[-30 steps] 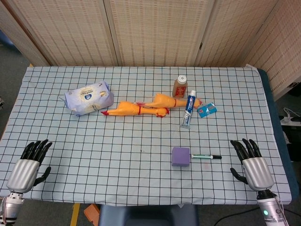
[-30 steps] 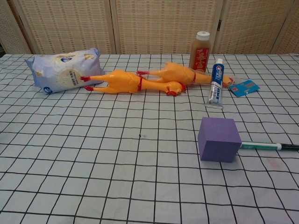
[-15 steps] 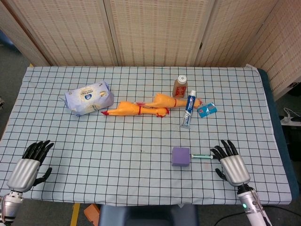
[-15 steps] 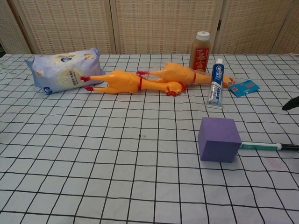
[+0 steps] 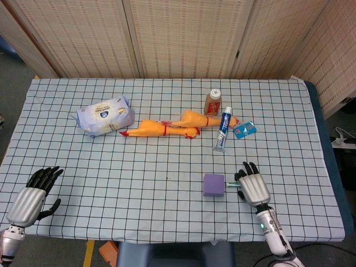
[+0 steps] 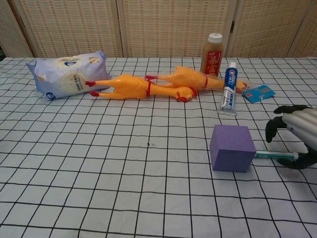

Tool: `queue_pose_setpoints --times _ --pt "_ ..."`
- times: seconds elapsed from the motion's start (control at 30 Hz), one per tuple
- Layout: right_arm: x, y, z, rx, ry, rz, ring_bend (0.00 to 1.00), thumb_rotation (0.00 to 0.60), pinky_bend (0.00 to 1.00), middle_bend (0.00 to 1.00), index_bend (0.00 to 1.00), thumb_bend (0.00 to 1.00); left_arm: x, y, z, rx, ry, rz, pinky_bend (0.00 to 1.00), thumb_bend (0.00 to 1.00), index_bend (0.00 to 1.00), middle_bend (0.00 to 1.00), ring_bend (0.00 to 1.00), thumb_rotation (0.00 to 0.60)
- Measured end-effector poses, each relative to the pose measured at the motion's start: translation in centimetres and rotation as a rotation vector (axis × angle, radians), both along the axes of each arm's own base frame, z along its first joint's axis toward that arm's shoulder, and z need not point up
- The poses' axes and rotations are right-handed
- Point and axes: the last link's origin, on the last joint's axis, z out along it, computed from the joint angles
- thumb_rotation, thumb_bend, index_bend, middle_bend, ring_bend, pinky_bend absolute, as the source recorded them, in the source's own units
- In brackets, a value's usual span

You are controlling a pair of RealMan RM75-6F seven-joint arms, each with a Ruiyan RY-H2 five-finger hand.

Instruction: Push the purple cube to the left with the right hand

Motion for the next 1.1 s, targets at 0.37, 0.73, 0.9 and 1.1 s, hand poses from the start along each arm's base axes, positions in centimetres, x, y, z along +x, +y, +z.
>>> queue_pose_setpoints --times 0.37,0.73,0.9,1.1 --pt "0.1 -1.6 -1.6 0.015 0.066 -0.014 0.12 0.600 0.14 0.41 0.49 0.19 -0.1 0.2 0.1 -0.003 -0.006 0.005 0.07 0.43 0.00 0.00 0.00 0.600" --pt "-0.1 -1.3 -2.2 0.034 0.085 -0.022 0.16 0.600 0.15 0.46 0.59 0.23 -0.2 0.4 0.2 -0.003 -0.009 0.011 0.07 0.44 0.00 0.00 0.00 0.600" --pt "-0.1 -1.2 -2.1 0.033 0.090 -0.021 0.20 0.600 0.17 0.50 0.65 0.24 -0.2 0.3 0.3 -0.003 -0.010 0.011 0.07 0.44 0.00 0.00 0.00 0.600" --pt "-0.1 -0.8 -1.9 0.027 0.106 -0.010 0.28 0.600 0.22 0.59 0.77 0.27 -0.2 0.3 0.3 -0.002 -0.011 0.009 0.07 0.43 0.00 0.00 0.00 0.600"
